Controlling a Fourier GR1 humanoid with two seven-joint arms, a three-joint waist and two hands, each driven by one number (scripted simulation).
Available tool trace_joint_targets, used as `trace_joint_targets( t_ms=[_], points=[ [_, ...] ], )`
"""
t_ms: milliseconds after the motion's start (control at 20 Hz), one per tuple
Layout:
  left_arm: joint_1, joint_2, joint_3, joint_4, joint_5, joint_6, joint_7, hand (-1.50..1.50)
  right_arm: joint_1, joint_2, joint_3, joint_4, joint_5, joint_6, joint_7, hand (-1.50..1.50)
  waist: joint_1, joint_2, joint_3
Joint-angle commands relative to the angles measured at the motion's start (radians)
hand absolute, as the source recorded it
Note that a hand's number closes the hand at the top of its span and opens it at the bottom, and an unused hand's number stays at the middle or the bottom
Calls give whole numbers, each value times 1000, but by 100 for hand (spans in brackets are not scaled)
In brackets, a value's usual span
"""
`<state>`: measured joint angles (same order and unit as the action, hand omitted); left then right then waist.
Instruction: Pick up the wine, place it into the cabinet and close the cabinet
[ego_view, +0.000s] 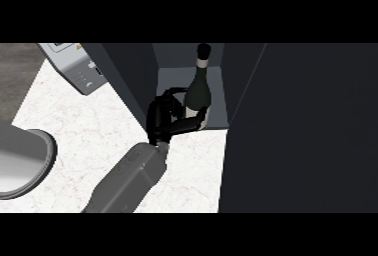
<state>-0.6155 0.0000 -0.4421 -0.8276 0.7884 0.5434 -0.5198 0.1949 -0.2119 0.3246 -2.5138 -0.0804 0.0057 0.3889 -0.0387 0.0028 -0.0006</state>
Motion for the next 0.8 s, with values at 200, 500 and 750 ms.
trace_joint_targets(
  t_ms=[200,500,750],
  points=[
    [-108,0,11,129,72,-19,0,150,64,-4,-66,-125,-121,33,6,-150,9,0,1],
    [-246,0,102,278,83,-58,16,150,33,-6,-78,-146,-139,40,37,-150,6,4,1],
    [-361,0,153,366,96,-44,17,150,67,24,2,-134,-57,32,36,-150,1,3,0]
  ],
)
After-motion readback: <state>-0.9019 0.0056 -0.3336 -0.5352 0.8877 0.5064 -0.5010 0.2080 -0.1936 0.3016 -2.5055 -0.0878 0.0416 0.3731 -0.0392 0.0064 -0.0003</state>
